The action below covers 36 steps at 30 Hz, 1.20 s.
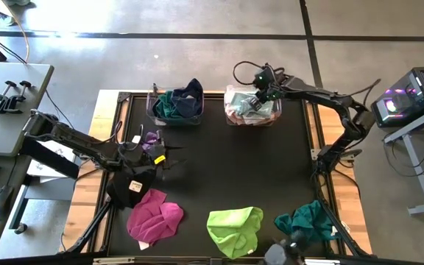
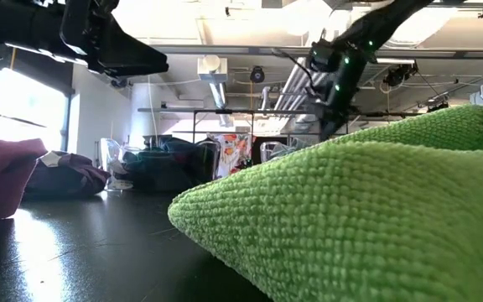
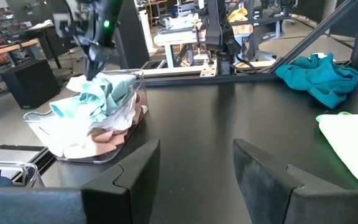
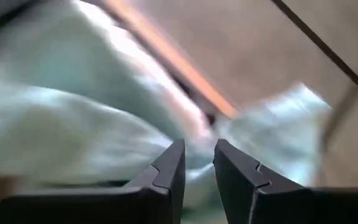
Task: Sort towels by color in basket
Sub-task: Put the light blue microfiber towel into the right transparent bin
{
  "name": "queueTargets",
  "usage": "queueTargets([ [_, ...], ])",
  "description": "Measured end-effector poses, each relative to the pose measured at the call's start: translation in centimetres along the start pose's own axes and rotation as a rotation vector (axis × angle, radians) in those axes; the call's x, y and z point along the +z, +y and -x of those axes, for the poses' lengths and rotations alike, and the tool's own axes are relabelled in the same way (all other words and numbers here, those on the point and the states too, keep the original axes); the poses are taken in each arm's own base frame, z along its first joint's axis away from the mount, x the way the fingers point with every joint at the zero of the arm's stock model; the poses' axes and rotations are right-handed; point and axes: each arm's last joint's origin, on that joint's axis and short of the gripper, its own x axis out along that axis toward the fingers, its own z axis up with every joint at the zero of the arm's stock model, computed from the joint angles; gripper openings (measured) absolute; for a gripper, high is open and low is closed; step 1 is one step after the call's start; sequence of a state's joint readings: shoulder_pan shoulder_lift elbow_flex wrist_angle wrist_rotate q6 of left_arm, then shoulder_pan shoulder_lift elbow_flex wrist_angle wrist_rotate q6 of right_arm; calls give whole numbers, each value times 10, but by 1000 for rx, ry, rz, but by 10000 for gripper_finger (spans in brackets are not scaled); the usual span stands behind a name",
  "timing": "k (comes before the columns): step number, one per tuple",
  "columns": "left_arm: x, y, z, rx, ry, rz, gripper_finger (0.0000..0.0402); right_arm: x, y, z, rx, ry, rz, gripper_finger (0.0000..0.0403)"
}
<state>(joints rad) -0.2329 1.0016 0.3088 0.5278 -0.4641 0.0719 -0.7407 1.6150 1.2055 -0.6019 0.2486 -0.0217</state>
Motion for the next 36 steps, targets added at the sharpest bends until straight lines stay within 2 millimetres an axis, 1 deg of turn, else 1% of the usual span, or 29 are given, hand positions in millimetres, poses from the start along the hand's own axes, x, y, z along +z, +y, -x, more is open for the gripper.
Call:
queueTargets([
  [2, 0, 0, 0, 0, -1, 0, 186, -10, -7, -12, -91, 46, -92, 78],
  [5, 0, 0, 0, 0, -1, -1, 186, -27, -14, -31, -142, 97, -139, 78],
  [9, 0, 0, 0, 2, -1, -10, 186, -44, -14, -52, -65, 100, -156, 78],
  [12, 0, 0, 0, 3, -1, -7, 186, -52, -11, -59, -31, 127, -138, 78],
  [14, 0, 0, 0, 3, -2, -9, 186, -51, -12, -58, -36, 117, -133, 78],
  [20, 0, 2, 0, 50, 4, -9, 186, -33, -16, -42, -36, 152, -105, 78],
  [22, 0, 2, 0, 56, 4, -10, 186, -28, -19, -33, -36, 195, -110, 78],
  [25, 0, 2, 0, 56, 3, -8, 186, -26, -20, -22, -40, 284, -128, 78],
  [27, 0, 2, 0, 56, 3, 5, 186, -25, -20, -18, -57, 308, -117, 78],
  [29, 0, 2, 0, 56, 3, 15, 186, -23, -16, -15, -72, 296, -104, 78],
  [34, 0, 2, 0, 56, 2, 12, 186, -18, 2, -12, -42, 236, -63, 78],
  [36, 0, 2, 0, 56, 2, 12, 186, -13, 10, -14, -51, 150, -67, 78],
])
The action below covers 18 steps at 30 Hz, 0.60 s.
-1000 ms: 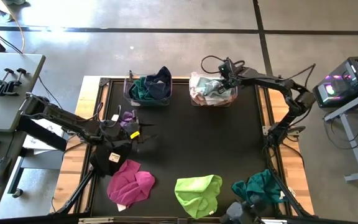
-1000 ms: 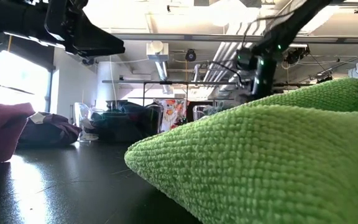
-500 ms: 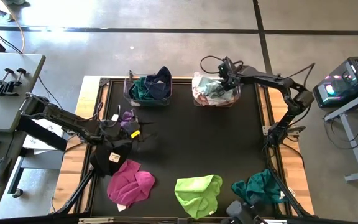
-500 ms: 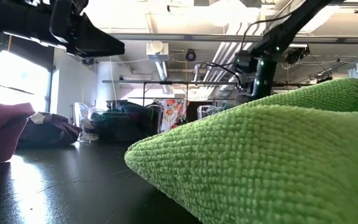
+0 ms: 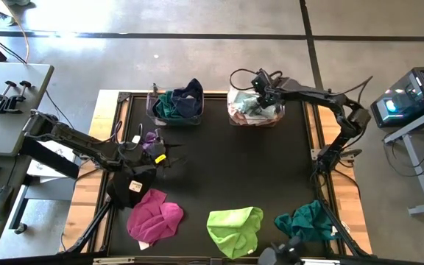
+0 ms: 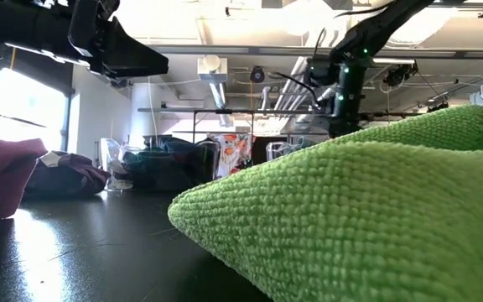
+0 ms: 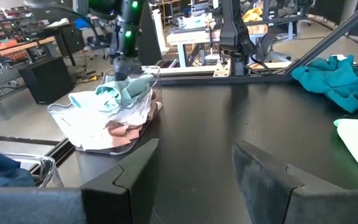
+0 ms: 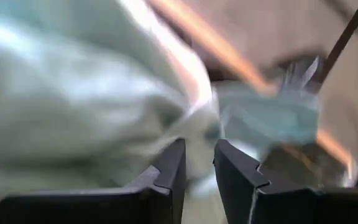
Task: Sort towels by color in basket
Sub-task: Put the light blue microfiber towel into the right transparent bin
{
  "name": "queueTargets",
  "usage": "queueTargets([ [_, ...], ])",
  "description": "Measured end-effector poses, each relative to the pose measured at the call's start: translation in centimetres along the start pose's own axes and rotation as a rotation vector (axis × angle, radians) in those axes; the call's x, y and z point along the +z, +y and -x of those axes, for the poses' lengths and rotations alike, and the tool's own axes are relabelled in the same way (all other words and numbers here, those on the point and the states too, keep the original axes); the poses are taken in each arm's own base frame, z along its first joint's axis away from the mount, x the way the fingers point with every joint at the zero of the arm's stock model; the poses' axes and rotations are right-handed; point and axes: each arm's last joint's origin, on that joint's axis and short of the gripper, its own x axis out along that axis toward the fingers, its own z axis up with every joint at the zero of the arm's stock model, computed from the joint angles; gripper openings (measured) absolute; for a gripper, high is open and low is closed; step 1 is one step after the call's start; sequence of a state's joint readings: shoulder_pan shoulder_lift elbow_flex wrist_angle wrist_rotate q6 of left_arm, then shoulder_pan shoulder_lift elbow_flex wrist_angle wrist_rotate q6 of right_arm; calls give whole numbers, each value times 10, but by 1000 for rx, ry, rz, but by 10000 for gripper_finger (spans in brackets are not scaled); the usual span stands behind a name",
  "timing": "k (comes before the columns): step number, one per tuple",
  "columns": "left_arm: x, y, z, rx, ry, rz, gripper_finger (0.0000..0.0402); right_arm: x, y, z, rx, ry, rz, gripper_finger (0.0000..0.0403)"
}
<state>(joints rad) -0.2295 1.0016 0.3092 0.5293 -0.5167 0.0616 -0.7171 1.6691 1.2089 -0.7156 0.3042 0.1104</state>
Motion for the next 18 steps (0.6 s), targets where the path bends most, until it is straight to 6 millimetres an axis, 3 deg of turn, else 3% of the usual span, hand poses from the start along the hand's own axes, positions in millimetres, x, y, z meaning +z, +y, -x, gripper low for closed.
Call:
queueTargets([
  [5, 0, 0, 0, 0, 0, -1, 186, 5, 23, -12, 15, -190, 12, 78],
  [8, 0, 0, 0, 0, 1, -2, 186, -1, 35, -28, 110, -171, 23, 78],
  [12, 0, 0, 0, -1, 0, -8, 186, -5, 41, -48, 109, -126, 63, 78],
  [15, 0, 0, 0, -1, 0, -20, 186, -2, 41, -47, 87, -160, 89, 78],
  [18, 0, 0, 0, -1, 0, -19, 186, 3, 37, -32, 89, -225, 87, 78],
])
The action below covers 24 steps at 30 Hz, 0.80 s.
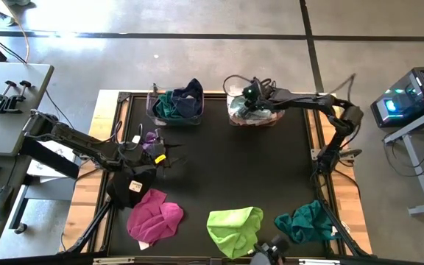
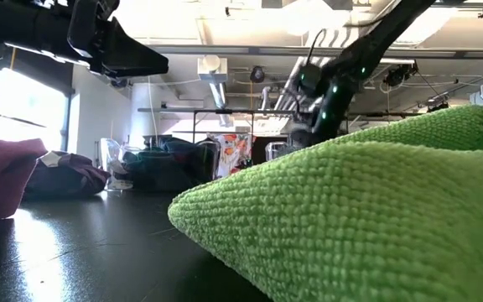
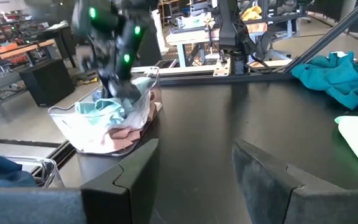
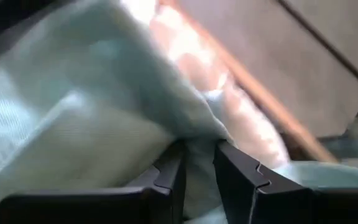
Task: Sort towels by color in basket
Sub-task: Put the light blue microfiber towel into the right transparent bin, then put the light green microfiber towel into the right transparent bin
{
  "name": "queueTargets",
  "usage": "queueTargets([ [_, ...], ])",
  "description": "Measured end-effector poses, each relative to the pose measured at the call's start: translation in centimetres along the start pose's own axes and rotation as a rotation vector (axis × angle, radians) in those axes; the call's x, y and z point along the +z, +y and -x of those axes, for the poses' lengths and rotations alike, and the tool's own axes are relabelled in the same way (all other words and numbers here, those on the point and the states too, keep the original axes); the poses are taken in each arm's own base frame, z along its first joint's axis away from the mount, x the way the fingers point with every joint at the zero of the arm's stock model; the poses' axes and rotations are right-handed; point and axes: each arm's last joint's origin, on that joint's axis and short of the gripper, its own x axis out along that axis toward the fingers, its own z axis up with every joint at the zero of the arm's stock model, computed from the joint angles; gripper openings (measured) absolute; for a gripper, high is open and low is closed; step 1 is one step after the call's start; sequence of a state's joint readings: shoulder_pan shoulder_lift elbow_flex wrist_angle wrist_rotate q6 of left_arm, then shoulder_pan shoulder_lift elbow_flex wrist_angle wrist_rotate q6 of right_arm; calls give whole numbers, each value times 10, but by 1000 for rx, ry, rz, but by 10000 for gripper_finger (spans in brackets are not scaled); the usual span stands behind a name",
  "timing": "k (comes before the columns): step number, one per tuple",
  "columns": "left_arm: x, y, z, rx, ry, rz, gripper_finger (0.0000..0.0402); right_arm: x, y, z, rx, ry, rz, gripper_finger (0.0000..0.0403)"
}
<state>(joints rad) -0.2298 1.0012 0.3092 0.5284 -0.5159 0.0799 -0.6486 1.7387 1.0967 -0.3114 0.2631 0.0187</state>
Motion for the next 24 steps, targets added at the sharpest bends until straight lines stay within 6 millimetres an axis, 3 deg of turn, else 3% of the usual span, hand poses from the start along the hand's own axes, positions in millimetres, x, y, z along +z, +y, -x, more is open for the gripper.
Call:
queueTargets([
  [3, 0, 0, 0, -1, 0, -1, 186, 15, -6, 30, 2, -112, -25, 78],
  [7, 0, 0, 0, -1, 3, -4, 186, 19, -8, 75, 20, -191, -21, 78],
  [12, 0, 0, 0, -1, 4, -5, 186, 12, 15, 128, 106, -276, 75, 78],
  [20, 1, 0, 0, -1, -4, 0, 186, -57, 101, 172, 408, -385, 342, 78],
  [24, 6, -3, 0, -84, -66, -32, 186, -100, 142, 184, 637, -393, 655, 78],
])
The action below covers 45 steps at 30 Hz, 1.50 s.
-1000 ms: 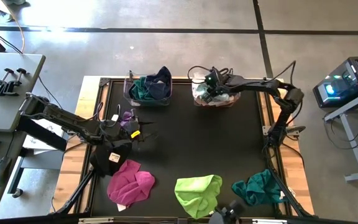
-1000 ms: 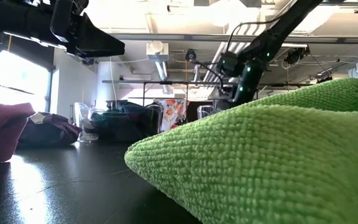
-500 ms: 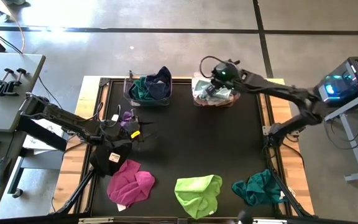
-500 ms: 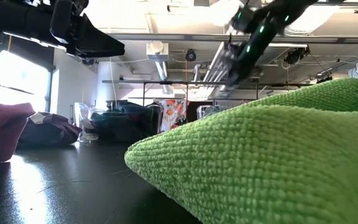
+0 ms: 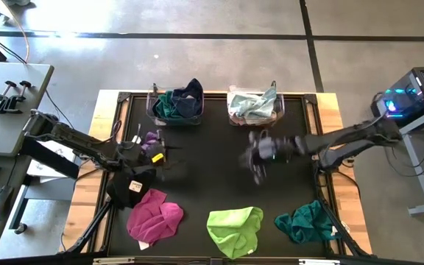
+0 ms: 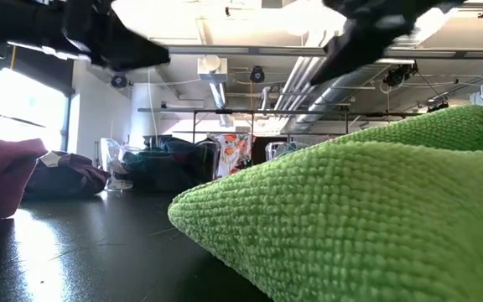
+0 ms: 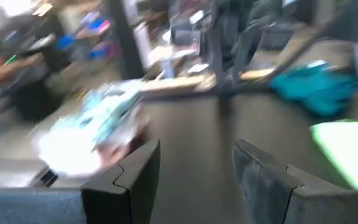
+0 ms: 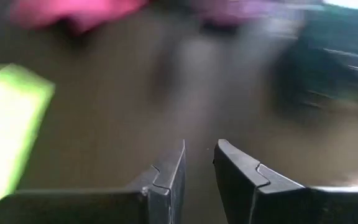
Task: Sort towels by color in basket
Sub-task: Put the light green microfiber towel into the right transparent bin
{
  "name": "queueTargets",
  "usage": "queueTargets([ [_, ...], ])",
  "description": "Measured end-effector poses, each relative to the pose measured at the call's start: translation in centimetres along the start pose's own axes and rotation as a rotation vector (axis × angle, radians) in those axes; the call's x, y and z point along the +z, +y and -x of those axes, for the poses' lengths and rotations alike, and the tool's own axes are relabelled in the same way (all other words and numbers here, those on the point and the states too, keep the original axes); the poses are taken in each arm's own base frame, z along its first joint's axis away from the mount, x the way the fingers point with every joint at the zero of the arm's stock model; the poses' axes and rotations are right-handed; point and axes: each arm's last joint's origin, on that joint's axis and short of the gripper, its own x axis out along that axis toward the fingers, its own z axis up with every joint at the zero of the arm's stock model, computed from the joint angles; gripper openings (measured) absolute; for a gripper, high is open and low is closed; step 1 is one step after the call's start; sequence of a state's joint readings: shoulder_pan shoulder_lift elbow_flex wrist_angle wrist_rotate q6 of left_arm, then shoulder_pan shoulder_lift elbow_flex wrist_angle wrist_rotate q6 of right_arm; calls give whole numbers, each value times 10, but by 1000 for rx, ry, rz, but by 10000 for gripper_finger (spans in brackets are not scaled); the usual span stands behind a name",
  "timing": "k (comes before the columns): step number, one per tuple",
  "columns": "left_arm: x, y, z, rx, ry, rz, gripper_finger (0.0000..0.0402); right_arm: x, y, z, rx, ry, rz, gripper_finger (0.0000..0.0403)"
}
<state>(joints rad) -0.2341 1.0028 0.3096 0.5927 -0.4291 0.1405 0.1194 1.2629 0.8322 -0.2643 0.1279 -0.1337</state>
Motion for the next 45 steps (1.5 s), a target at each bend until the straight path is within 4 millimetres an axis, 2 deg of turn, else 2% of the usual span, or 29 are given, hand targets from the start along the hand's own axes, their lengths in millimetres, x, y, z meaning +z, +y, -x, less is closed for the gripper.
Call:
queueTargets([
  [3, 13, -5, 0, -110, -152, -31, 186, -9, 30, -9, 171, -12, 135, 78],
  [6, 24, -9, 2, -182, -285, -22, 186, -1, 46, -17, 184, -121, 83, 79],
  [9, 27, -15, 5, -229, -329, 2, 186, 5, 61, -25, 199, -102, 37, 95],
  [16, 24, -29, 8, -256, -285, 104, 186, 13, 109, -50, 299, -10, -60, 191],
  [20, 19, -38, 8, -229, -245, 142, 186, 15, 141, -61, 363, 27, -29, 247],
  [25, 12, -52, 10, -268, -193, 191, 186, 2, 176, -77, 446, 142, 23, 266],
  [32, -1, -72, 10, -215, -114, 226, 186, -29, 198, -103, 361, 265, 46, 232],
  [34, -2, -75, 9, -187, -101, 219, 186, -34, 199, -107, 316, 292, 28, 205],
  [36, -1, -78, 6, -170, -98, 218, 186, -36, 197, -107, 268, 314, 10, 159],
  [40, 9, -80, -1, -136, -116, 233, 186, -35, 188, -101, 170, 324, 1, 37],
  [41, 13, -81, -2, -126, -125, 240, 186, -33, 184, -97, 139, 332, -15, 22],
  [45, 31, -83, -5, -94, -177, 121, 186, -22, 161, -69, -122, 286, -83, 32],
])
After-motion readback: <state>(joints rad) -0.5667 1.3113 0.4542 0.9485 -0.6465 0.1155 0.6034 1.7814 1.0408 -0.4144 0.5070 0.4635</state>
